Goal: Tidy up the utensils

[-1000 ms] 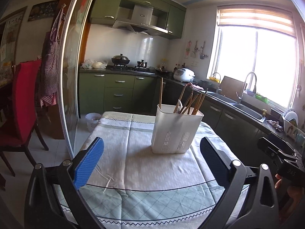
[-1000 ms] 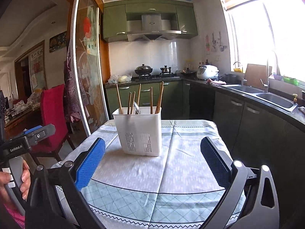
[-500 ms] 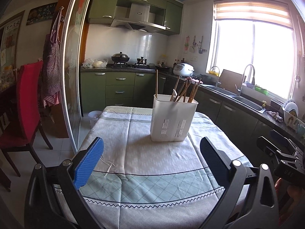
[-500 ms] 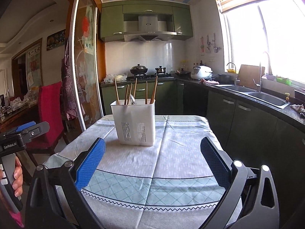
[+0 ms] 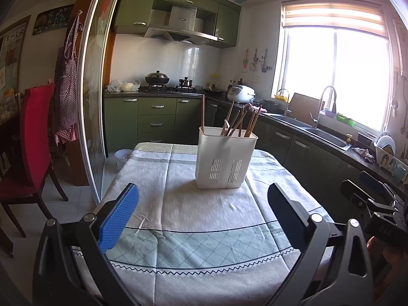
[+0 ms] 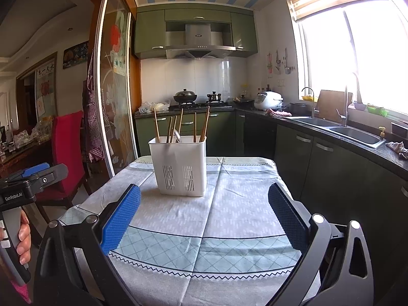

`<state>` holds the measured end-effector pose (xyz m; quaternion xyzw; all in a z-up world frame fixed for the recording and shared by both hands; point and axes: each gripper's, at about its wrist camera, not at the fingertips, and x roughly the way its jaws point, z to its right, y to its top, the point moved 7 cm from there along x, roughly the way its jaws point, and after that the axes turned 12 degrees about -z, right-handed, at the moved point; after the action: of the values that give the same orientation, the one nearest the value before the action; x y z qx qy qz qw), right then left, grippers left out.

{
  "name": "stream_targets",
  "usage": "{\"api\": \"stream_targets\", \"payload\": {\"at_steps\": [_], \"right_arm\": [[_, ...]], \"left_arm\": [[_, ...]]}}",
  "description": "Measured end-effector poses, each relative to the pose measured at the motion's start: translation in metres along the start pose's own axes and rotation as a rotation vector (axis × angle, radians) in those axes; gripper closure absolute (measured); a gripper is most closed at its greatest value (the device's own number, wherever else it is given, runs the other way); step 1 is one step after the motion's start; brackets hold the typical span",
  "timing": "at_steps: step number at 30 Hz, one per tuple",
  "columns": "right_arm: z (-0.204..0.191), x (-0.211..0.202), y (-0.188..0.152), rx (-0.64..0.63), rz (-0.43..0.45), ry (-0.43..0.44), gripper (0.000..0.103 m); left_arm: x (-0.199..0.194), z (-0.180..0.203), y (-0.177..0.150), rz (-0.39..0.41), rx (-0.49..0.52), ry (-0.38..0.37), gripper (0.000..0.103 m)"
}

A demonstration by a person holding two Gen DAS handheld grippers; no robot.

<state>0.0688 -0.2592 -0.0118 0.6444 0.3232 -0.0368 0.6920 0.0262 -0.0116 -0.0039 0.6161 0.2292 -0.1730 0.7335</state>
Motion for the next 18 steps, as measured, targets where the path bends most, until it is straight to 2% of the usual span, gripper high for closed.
{"api": "stream_targets", "payload": {"at_steps": [18], "right_arm": [[-0.0019, -0.0008, -0.0011, 0.000, -0.006, 0.008, 0.005]], "left_arm": [[-0.0038, -0.0019, -0.0004, 0.003, -0.004, -0.011, 0.007]]}}
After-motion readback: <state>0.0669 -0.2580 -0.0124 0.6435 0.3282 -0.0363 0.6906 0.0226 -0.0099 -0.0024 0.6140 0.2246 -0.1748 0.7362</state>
